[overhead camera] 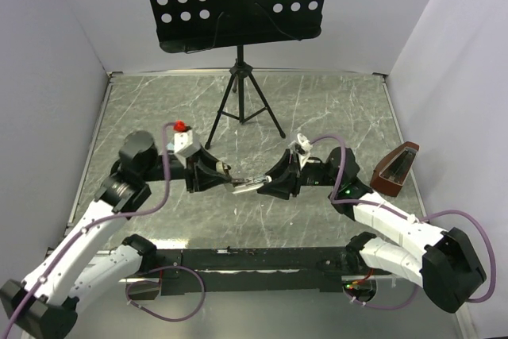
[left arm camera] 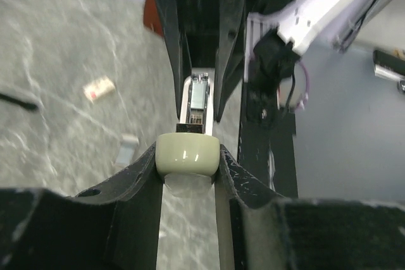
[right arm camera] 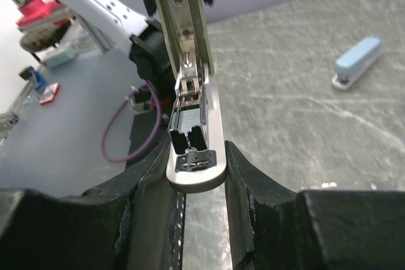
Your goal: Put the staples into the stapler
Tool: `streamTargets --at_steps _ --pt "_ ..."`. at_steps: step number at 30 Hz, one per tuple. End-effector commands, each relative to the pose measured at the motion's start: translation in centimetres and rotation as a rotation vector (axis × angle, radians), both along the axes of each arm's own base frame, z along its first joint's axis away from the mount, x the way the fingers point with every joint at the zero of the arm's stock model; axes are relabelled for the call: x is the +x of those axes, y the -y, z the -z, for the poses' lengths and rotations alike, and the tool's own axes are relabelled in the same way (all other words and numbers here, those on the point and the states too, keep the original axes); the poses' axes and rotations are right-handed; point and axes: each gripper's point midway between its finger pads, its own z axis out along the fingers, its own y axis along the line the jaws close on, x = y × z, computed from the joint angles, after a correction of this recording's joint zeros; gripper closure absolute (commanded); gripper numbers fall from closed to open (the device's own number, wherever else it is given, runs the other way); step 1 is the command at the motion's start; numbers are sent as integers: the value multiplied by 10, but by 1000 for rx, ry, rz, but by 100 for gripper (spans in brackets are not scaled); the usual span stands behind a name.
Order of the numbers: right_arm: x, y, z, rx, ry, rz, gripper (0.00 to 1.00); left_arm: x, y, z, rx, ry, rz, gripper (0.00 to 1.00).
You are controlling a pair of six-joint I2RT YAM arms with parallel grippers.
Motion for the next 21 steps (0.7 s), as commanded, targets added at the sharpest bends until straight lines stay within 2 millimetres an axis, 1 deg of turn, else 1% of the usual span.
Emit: streamTargets --at_steps 1,6,7,9,13,14,15,16,17,18,19,21 --pt "3 1 -18 -10 97 5 100 7 -5 27 146 -19 13 99" --pt "9 -2 -12 -37 85 8 100 11 4 33 180 -64 51 99" --pt "10 -3 -11 -40 83 6 100 8 8 32 177 -68 69 99" --pt "12 -5 -8 -48 70 5 100 9 16 34 184 -77 86 98" --pt "14 -10 -4 -53 64 -1 100 3 40 40 229 -89 126 98" --pt "15 -10 -2 -58 59 0 100 5 45 46 242 -101 131 98" --pt "15 -11 -2 -60 57 1 100 3 49 47 248 -103 140 99" --pt "15 -11 -1 -62 55 0 100 3 52 47 249 -102 139 99" --pt "15 -12 1 -67 50 -1 100 6 56 50 260 -103 127 99" --pt "16 -12 2 -72 50 -1 100 3 59 52 271 -102 143 99" --pt "16 -13 4 -77 50 2 100 5 63 53 278 -103 146 98" --pt "15 -14 6 -82 50 0 100 5 67 55 296 -101 142 96"
